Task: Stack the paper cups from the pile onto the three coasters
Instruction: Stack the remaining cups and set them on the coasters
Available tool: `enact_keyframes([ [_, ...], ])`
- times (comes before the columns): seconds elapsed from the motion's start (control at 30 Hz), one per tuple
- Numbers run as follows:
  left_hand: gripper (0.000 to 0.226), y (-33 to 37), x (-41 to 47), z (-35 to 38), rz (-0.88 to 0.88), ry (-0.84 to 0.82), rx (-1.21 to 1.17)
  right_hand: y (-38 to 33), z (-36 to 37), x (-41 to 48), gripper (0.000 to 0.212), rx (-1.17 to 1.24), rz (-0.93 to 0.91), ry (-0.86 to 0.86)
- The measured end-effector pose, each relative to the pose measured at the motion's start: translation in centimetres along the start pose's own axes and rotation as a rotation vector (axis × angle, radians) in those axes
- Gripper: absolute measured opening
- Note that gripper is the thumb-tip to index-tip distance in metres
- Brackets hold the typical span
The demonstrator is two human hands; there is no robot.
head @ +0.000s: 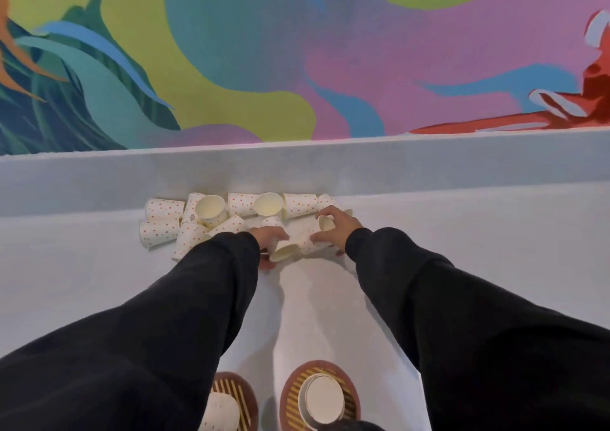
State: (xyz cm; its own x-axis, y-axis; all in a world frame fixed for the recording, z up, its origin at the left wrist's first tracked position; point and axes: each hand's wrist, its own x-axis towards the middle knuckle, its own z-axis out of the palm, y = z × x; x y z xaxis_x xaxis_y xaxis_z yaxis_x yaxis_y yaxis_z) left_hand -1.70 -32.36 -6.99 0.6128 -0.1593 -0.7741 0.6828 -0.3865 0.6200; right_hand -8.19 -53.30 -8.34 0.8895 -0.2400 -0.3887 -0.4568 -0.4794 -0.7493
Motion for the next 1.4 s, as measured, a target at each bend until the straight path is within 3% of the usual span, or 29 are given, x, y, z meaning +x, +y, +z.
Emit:
enact_keyframes([
  [0.07, 0.060, 0.0, 0.0, -0.8, 0.046, 0.003, -0.144, 0.1, 0.2, -0.3, 0.054, 0.259, 0.137, 0.000],
  [0.17, 0.039, -0.1, -0.4, -1.3, 0.151, -0.024, -0.326, 0.7, 0.2, -0.6, 0.060, 0.496, 0.257, -0.026],
  [0.23, 0.033, -0.1, -0.6, -1.2, 0.192, -0.046, -0.426, 1.0, 0.2, -0.9, 0.064, 0.588, 0.257, -0.054],
  [0.4, 0.048, 0.0, -0.9, -0.2, 0.221, -0.102, -0.523, 0.0, 1.5, -2.0, 0.053, 0.885, 0.212, -0.160],
  [0.63, 0.051, -0.2, -1.3, 1.1, 0.211, -0.191, -0.475, -1.4, 2.3, -1.9, 0.053, 0.836, 0.133, -0.168],
  [0.73, 0.055, -0.2, -1.5, 1.9, 0.197, -0.242, -0.476, -1.8, 2.6, -1.6, 0.063, 0.853, 0.125, -0.159],
  [0.93, 0.052, -0.1, -1.4, 2.0, 0.187, -0.296, -0.445, -2.0, 2.5, -1.5, 0.068, 0.573, 0.145, -0.113],
  [1.03, 0.048, 0.0, -1.4, 1.8, 0.204, -0.337, -0.425, -1.9, 2.6, -1.7, 0.059, 0.585, 0.139, -0.109],
  [1.13, 0.046, 0.6, -1.2, 1.5, 0.233, -0.299, -0.432, -0.5, 2.5, -0.5, 0.053, 0.661, 0.174, 0.136],
  [1.23, 0.055, 0.9, -0.7, 0.7, 0.265, -0.279, -0.486, 1.8, 1.8, 1.5, 0.041, 0.715, 0.341, 0.382],
  [1.4, 0.052, 0.9, 0.0, -0.6, 0.297, -0.236, -0.536, 2.8, 0.8, 3.6, 0.042, 0.707, 0.464, 0.386],
])
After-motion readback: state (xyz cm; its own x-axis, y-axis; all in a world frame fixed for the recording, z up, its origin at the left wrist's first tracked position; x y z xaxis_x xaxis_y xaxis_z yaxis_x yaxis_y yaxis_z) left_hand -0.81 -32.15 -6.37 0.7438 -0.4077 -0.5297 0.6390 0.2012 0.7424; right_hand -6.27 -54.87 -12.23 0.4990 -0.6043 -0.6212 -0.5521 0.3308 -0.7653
